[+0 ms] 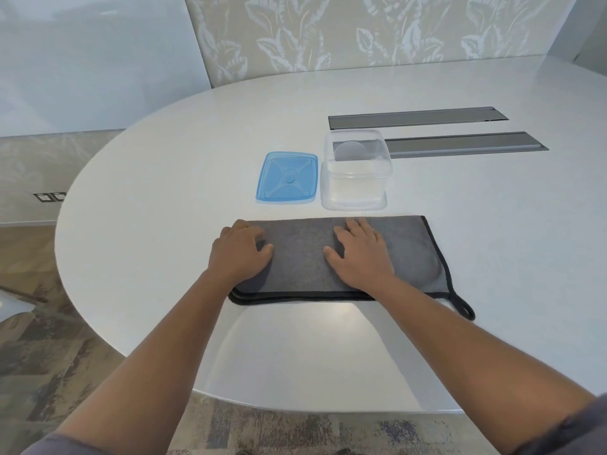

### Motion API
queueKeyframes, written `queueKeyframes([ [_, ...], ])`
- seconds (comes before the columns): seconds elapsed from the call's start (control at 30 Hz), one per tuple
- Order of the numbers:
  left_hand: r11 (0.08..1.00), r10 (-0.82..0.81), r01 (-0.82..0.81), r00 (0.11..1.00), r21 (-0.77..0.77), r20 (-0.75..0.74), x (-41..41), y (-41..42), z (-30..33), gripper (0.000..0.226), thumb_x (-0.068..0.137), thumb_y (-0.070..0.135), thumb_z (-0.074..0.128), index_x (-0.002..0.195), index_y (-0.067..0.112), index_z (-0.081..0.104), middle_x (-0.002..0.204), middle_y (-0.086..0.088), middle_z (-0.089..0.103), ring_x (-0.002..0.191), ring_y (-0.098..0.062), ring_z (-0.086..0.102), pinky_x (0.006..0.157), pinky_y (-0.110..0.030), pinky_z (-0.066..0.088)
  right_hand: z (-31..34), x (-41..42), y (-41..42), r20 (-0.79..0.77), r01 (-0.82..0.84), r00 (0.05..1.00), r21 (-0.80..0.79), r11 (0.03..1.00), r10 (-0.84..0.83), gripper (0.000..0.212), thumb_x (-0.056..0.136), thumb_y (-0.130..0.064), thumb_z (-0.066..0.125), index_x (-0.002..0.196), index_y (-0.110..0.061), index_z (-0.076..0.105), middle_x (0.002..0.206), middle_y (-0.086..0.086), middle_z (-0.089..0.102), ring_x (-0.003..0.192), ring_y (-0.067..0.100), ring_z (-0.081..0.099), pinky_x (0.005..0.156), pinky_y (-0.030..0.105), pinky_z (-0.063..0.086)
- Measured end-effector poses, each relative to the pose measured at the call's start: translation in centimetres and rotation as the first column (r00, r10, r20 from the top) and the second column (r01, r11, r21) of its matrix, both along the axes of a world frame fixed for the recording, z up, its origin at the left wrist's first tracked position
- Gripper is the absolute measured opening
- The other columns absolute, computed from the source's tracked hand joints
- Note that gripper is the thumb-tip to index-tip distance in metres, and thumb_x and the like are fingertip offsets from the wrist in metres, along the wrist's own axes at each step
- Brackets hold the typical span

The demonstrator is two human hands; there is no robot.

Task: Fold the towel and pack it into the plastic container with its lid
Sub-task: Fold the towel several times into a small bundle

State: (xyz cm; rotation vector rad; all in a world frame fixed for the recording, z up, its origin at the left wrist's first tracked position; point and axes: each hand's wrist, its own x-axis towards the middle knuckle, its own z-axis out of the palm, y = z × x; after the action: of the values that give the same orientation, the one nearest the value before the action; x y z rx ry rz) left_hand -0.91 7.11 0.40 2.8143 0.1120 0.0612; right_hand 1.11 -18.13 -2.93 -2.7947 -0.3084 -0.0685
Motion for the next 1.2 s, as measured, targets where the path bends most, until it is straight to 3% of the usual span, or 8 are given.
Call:
queueKeyframes([
  [0.27, 0.965, 0.25, -0.26, 0.947, -0.023, -0.204, -0.2, 1.6, 0.8, 0.059, 0.091, 0.05, 0.064, 0.126, 0.006, 0.046, 0.12, -0.014, 0.056, 0.104, -0.034, 0.058, 0.079, -0.039, 0.046, 0.3, 0.1, 0.3, -0.046, 0.019, 0.999, 0.012, 1.0, -0.019, 0.064, 0.1, -0.055, 0.042, 0.154, -0.021, 0.041, 0.168, 0.007, 0.027, 0.157, 0.027, 0.015, 0.125, 0.047, 0.014],
  [0.4, 0.947, 0.267, -0.3, 0.936, -0.119, -0.23, -0.2, 1.5, 0.7, 0.06, 0.089, 0.055, 0.064, 0.12, 0.006, 0.049, 0.104, -0.005, 0.056, 0.094, -0.028, 0.057, 0.075, -0.037, 0.046, 0.9, 0.0, 1.2, -0.074, 0.058, 0.996, 0.195, 0.979, -0.045, 0.065, 0.099, -0.044, 0.052, 0.155, -0.013, 0.04, 0.167, 0.008, 0.031, 0.156, 0.026, 0.02, 0.125, 0.044, 0.017],
  [0.47, 0.919, 0.279, -0.335, 0.926, -0.21, -0.254, -0.1, 1.5, 0.6, 0.06, 0.086, 0.053, 0.069, 0.119, 0.007, 0.051, 0.105, -0.005, 0.059, 0.096, -0.028, 0.059, 0.077, -0.038, 0.049, 1.7, -0.3, 2.1, -0.151, 0.113, 0.987, 0.479, 0.87, -0.045, 0.064, 0.1, -0.032, 0.056, 0.157, -0.011, 0.036, 0.166, 0.006, 0.032, 0.153, 0.022, 0.027, 0.125, 0.039, 0.022],
  [0.53, 0.886, 0.269, -0.35, 0.922, -0.303, -0.278, 0.1, 1.5, 0.6, 0.057, 0.083, 0.051, 0.074, 0.116, 0.009, 0.054, 0.108, -0.006, 0.061, 0.097, -0.028, 0.062, 0.08, -0.039, 0.053, 2.4, -0.7, 3.1, -0.251, 0.193, 0.968, 0.724, 0.663, -0.008, 0.063, 0.1, -0.023, 0.055, 0.159, -0.017, 0.034, 0.164, -0.001, 0.034, 0.15, 0.017, 0.032, 0.122, 0.036, 0.027],
  [0.63, 0.869, 0.248, -0.345, 0.924, -0.356, -0.292, 0.1, 1.3, 0.9, 0.049, 0.082, 0.044, 0.077, 0.111, 0.01, 0.056, 0.11, -0.006, 0.06, 0.099, -0.028, 0.063, 0.083, -0.041, 0.056, 2.5, -0.9, 4.5, -0.303, 0.24, 0.951, 0.85, 0.468, 0.064, 0.064, 0.1, -0.016, 0.052, 0.16, -0.023, 0.031, 0.165, -0.006, 0.032, 0.151, 0.012, 0.029, 0.119, 0.032, 0.027],
  [0.77, 0.881, 0.217, -0.304, 0.94, -0.362, -0.261, 0.2, 1.0, 1.4, 0.034, 0.085, 0.026, 0.072, 0.109, 0.01, 0.054, 0.104, -0.006, 0.061, 0.097, -0.026, 0.061, 0.081, -0.04, 0.054, 1.9, -0.7, 4.9, -0.352, 0.303, 0.932, 0.885, 0.353, 0.081, 0.064, 0.101, -0.008, 0.049, 0.16, -0.018, 0.029, 0.165, -0.004, 0.032, 0.152, 0.012, 0.028, 0.119, 0.029, 0.026],
  [0.87, 0.853, 0.221, -0.332, 0.928, -0.402, -0.299, 0.2, 1.0, 1.5, 0.043, 0.082, 0.021, 0.076, 0.114, 0.011, 0.048, 0.105, -0.006, 0.056, 0.099, -0.026, 0.059, 0.078, -0.038, 0.054, 1.8, -0.5, 4.6, -0.355, 0.311, 0.931, 0.895, 0.32, 0.087, 0.062, 0.1, -0.005, 0.048, 0.159, -0.015, 0.031, 0.165, -0.002, 0.034, 0.151, 0.01, 0.031, 0.116, 0.025, 0.027],
  [1.2, 0.849, 0.219, -0.347, 0.918, -0.399, -0.332, 0.3, 0.8, 2.0, 0.032, 0.076, 0.012, 0.079, 0.102, 0.001, 0.064, 0.102, -0.017, 0.069, 0.093, -0.033, 0.068, 0.088, -0.046, 0.059, 1.7, -0.4, 4.2, -0.352, 0.31, 0.932, 0.893, 0.325, 0.08, 0.053, 0.102, -0.007, 0.048, 0.154, -0.014, 0.042, 0.158, -0.001, 0.044, 0.146, 0.01, 0.039, 0.107, 0.021, 0.033],
])
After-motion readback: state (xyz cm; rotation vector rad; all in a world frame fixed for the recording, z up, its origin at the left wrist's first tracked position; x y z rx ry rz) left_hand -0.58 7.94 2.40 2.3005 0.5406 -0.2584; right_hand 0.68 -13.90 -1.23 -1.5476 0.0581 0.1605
